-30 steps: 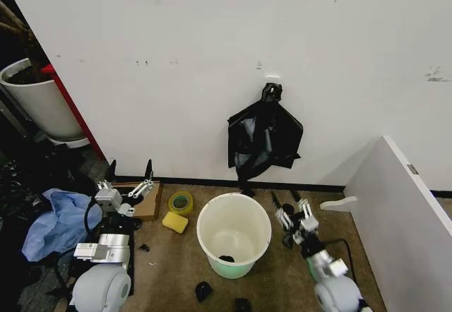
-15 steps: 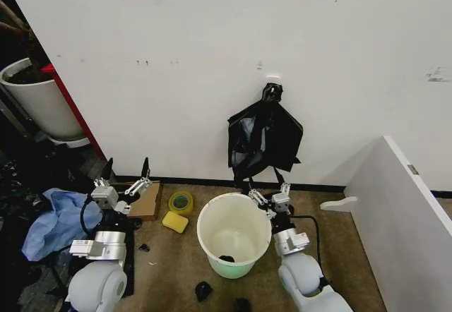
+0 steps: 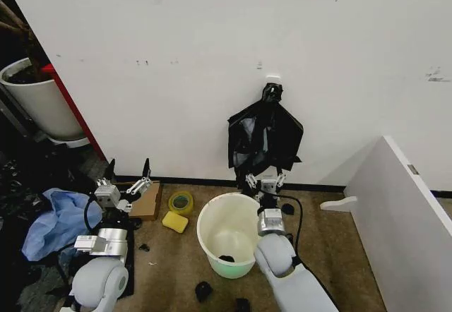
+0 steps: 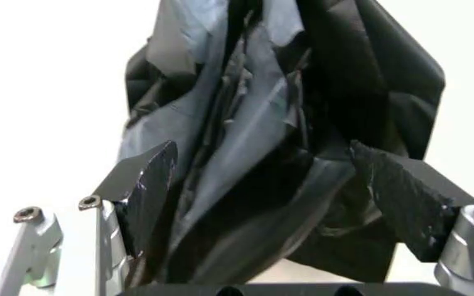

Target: Place the garbage bag over the trash bin.

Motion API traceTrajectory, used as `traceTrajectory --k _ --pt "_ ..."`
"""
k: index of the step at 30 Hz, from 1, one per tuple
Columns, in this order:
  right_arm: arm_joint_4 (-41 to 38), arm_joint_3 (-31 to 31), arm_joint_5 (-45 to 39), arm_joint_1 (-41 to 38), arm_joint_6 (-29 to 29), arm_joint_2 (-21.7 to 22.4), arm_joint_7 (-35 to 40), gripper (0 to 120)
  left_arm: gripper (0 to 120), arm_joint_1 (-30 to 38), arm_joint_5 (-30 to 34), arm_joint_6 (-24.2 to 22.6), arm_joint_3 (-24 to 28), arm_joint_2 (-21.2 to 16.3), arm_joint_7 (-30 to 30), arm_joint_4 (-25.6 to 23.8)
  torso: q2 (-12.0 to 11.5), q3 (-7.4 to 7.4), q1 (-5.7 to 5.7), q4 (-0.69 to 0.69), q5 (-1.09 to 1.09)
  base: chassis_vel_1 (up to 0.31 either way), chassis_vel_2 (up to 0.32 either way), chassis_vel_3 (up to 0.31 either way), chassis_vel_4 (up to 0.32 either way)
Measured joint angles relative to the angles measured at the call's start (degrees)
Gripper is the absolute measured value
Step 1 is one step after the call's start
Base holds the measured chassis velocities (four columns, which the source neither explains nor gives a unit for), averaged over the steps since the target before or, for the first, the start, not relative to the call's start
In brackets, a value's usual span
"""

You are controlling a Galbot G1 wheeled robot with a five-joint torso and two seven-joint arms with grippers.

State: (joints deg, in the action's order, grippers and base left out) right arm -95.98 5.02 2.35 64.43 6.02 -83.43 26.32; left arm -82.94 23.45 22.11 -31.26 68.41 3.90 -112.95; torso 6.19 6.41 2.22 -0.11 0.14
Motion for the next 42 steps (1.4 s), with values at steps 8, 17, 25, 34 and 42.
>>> traceTrajectory --k 8,17,25,34,42 --pt "2.46 0.64 -0.11 -1.63 0.01 -0.27 -1.23 63 100 -0.17 -0.53 0.00 0.26 0.79 0.00 -0.20 0.00 0.00 -0.01 0.00 0.00 0.000 0.000 0.000 0.000" --pt "2.49 2.01 -1.53 -1.21 1.45 1.06 -5.20 27 100 -0.50 -0.89 -0.08 0.01 0.83 -0.01 -1.03 0.00 0.00 -0.01 -0.01 0.01 0.000 0.000 0.000 0.000" --pt "2.94 3.02 -5.94 -1.42 3.08 1.75 -9.75 0 100 -0.47 -1.90 -0.18 0.39 1.54 -0.03 -1.12 0.00 -0.01 -0.01 0.00 0.01 0.000 0.000 0.000 0.000" --pt "-0.51 3.91 -14.12 0.43 6.91 4.78 -14.03 0 100 2.10 -1.87 0.46 2.23 -2.04 -2.43 1.87 0.00 -0.01 -0.01 0.01 -0.01 0.000 0.000 0.000 0.000" --pt "-2.48 1.55 -18.83 0.31 10.62 7.67 -20.79 0 100 10.92 -1.05 3.81 8.73 -11.55 -13.73 8.43 0.00 -0.01 -0.01 0.06 0.05 0.000 0.000 0.000 0.000"
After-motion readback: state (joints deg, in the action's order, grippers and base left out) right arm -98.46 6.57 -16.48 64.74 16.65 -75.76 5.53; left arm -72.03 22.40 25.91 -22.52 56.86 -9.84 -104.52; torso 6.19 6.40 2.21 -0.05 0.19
